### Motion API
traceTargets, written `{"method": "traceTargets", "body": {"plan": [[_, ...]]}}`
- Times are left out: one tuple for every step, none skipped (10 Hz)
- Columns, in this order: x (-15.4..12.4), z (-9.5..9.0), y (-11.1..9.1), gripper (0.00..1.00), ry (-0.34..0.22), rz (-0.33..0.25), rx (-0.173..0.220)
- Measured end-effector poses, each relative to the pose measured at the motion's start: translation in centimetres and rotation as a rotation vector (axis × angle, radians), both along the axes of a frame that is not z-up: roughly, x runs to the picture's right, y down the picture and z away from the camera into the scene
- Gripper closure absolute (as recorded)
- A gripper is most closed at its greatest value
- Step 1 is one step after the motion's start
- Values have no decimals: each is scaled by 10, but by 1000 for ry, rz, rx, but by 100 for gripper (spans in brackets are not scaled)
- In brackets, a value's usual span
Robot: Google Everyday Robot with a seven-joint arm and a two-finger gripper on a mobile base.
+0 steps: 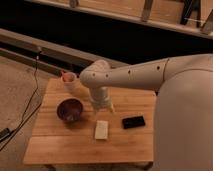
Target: Place the eraser on the white sponge
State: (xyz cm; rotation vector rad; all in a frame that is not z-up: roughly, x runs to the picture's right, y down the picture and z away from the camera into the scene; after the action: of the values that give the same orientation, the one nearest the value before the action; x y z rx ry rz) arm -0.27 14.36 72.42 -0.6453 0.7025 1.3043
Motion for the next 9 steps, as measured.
{"method": "traceTargets", "body": {"plan": [[10, -1, 1, 35, -73, -70, -68], [16, -3, 1, 35, -117, -112, -106], [26, -4, -1, 35, -167, -169, -151], [37, -6, -8, 35, -209, -237, -182], [43, -7, -14, 35, -236, -285, -197], [49, -6, -24, 35, -266, -351, -202], [52, -5, -32, 35, -286, -404, -196], [57, -3, -42, 35, -313, -478, -181], [62, -2, -49, 35, -326, -534, -164]]}}
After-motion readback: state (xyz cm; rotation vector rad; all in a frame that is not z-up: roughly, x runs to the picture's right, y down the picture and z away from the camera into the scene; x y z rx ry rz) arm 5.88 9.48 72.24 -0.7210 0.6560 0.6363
